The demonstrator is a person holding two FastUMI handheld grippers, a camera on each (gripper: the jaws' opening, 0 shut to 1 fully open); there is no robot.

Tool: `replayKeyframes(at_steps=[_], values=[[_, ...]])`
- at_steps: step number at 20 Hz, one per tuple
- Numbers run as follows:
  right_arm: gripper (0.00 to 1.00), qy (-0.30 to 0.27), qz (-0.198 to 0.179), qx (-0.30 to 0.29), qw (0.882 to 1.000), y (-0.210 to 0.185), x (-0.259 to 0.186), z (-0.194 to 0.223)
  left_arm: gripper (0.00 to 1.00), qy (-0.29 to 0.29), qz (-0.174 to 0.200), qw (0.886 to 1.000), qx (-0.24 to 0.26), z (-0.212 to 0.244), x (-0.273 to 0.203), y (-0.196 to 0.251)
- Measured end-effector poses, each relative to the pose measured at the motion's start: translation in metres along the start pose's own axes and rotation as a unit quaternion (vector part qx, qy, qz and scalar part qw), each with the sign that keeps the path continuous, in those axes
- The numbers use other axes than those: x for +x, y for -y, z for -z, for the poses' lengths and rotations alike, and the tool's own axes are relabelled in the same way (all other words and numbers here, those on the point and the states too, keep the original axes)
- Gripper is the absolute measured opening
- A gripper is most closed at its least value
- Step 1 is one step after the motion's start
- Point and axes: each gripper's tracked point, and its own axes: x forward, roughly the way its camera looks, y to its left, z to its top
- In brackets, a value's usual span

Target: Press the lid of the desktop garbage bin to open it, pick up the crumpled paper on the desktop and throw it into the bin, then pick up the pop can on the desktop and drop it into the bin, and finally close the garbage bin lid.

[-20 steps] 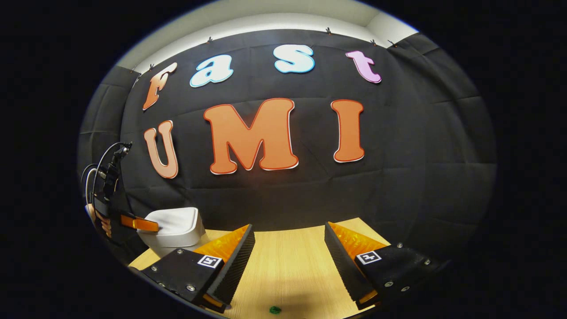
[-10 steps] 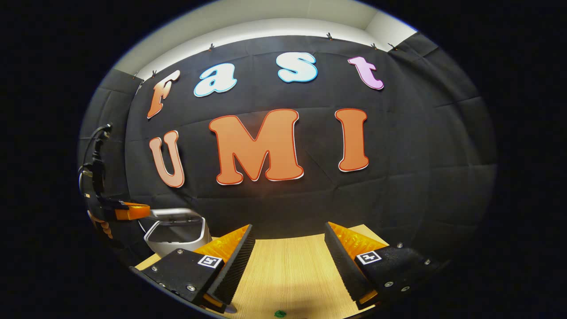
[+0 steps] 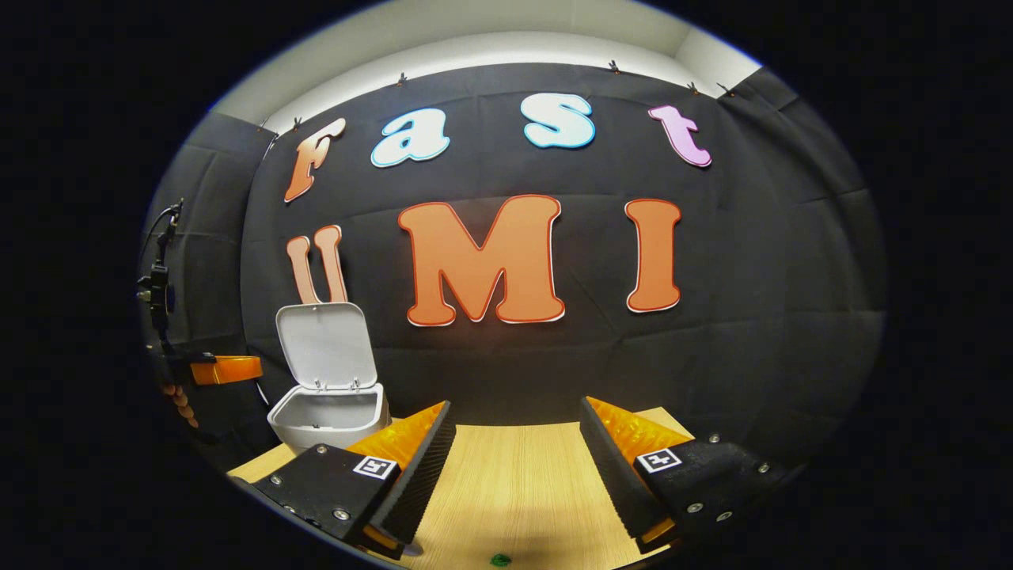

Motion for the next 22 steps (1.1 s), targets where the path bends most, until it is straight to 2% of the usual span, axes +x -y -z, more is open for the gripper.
replayKeyframes(at_steps=[4,8,10,13,14,17,19,22], values=[[0.94,-0.002,-0.004,-0.006,1.0,-0.004,0.001,0.003,0.04,-0.009,-0.008,1.0,-0.005,0.008,0.002,-0.005],[0.94,-0.007,-0.002,-0.005,1.0,-0.002,0.002,0.005,0.08,-0.011,0.003,1.0,-0.012,0.012,0.004,0.0],[0.94,-0.01,0.001,-0.003,1.0,0.001,0.002,0.007,0.16,-0.013,0.012,1.0,-0.018,0.015,0.003,0.005],[0.94,-0.017,-0.003,-0.007,1.0,0.001,0.004,0.013,0.77,-0.012,0.014,1.0,-0.02,0.02,0.004,0.007],[0.94,-0.022,-0.004,-0.009,1.0,0.001,0.005,0.016,0.84,-0.013,0.009,1.0,-0.013,0.021,0.005,0.005],[0.94,-0.042,-0.01,-0.012,0.999,0.003,0.009,0.032,0.86,-0.007,0.0,1.0,0.001,0.023,0.006,0.004],[0.94,-0.07,-0.014,-0.02,0.997,0.004,0.011,0.053,0.87,0.002,0.027,1.0,-0.008,0.021,0.004,0.015],[0.94,-0.113,-0.028,-0.026,0.993,0.002,0.01,0.085,0.88,0.005,0.038,0.999,-0.011,0.02,0.004,0.018]])
